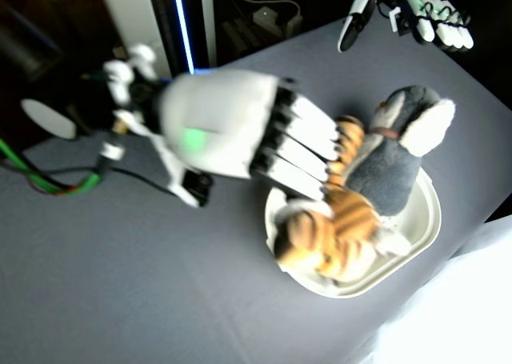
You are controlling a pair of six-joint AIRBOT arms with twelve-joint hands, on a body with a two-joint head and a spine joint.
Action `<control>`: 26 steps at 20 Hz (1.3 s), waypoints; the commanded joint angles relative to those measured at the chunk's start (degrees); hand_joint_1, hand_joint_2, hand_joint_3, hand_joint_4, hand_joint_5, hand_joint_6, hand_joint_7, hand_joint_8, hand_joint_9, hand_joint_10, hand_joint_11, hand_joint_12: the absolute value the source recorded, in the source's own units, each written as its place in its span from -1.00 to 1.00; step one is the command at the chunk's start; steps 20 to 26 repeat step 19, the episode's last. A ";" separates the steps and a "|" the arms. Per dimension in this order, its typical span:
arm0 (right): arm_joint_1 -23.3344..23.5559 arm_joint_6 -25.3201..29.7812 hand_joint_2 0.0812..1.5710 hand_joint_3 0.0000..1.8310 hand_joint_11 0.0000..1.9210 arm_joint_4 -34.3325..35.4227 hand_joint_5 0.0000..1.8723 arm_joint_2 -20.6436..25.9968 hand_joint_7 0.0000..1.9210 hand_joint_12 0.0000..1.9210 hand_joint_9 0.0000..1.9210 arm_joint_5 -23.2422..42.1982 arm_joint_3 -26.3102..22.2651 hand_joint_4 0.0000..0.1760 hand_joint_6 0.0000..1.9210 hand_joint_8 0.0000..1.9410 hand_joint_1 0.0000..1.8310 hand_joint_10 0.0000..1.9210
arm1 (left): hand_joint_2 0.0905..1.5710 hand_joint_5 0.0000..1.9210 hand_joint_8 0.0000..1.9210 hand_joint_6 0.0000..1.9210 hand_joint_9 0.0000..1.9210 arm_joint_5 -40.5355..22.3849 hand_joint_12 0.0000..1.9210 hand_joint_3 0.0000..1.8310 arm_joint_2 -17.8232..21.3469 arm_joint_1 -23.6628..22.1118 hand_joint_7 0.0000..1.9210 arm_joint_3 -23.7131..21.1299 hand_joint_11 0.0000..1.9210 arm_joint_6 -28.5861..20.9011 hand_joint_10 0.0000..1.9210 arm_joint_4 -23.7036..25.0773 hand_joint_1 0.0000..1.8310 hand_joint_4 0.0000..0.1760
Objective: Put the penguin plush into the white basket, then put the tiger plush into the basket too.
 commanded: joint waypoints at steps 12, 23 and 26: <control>-5.42 2.25 0.43 -0.98 -1.00 5.80 -0.84 6.99 -0.88 -0.97 -0.97 18.57 -5.37 -0.38 -0.99 -1.00 -0.02 -1.00 | -0.06 -1.00 -1.00 -1.00 -1.00 -10.24 -1.00 -1.00 0.29 0.23 -1.00 0.41 -1.00 -2.73 -1.00 0.08 -0.23 0.48; -25.21 6.26 0.46 -1.00 -0.80 16.59 -0.68 12.39 -0.59 -0.83 -0.63 51.23 -14.93 -0.70 -1.00 -1.00 -0.10 -0.99 | 0.06 -1.00 -1.00 -1.00 -1.00 -19.02 -1.00 -0.96 0.12 0.38 -1.00 0.44 -1.00 -7.40 -1.00 2.33 -0.38 0.77; -25.21 6.26 0.46 -1.00 -0.80 16.59 -0.68 12.39 -0.59 -0.83 -0.63 51.23 -14.93 -0.70 -1.00 -1.00 -0.10 -0.99 | 0.06 -1.00 -1.00 -1.00 -1.00 -19.02 -1.00 -0.96 0.12 0.38 -1.00 0.44 -1.00 -7.40 -1.00 2.33 -0.38 0.77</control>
